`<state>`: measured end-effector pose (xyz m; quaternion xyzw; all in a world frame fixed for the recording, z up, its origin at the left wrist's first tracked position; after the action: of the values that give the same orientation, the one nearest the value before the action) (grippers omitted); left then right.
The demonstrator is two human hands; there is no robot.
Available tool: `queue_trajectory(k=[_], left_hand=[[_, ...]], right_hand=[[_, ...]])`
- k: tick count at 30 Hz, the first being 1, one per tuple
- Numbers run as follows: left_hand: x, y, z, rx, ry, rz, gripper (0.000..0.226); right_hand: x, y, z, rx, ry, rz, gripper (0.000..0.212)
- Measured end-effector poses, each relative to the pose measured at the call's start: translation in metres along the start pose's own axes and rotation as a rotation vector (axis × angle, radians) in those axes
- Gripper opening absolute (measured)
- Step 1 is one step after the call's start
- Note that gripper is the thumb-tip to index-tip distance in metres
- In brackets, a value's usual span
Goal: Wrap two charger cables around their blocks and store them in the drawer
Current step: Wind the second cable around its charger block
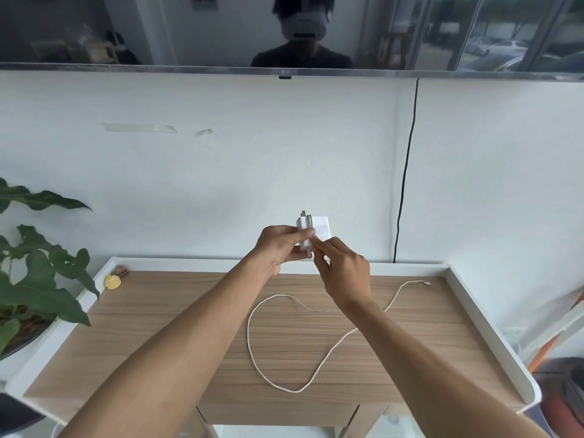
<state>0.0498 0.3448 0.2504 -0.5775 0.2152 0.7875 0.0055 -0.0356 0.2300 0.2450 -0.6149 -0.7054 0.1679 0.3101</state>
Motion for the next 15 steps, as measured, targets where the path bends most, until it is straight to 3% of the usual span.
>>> queue_trajectory(k=[6,10,15], left_hand=[[-0.005,-0.008,-0.009,-0.077,0.045,-0.027,0.025],[-0.004,-0.007,-0.003,0.052,0.011,-0.057,0.023],[-0.001,-0.007,0.002,0.133,0.018,-0.048,0.028]], right_hand=[[-0.008,0.014,0.023,0.160,0.175,-0.272,0.018],[-0.018,0.021,0.027,0.262,0.406,-0.462,0.011],[-0.017,0.024,0.019,0.328,0.453,-0.532,0.013]])
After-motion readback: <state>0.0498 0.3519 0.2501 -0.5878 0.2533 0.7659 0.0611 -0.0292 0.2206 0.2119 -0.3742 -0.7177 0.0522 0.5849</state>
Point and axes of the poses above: each hand's wrist, its own z-axis away from the middle knuckle, its own y-axis out of the palm, x = y × z, the point moved 4 cm from there along -z, towards the middle knuckle, and after that the axes turned 9 degrees about z, right-handed, at the moved point
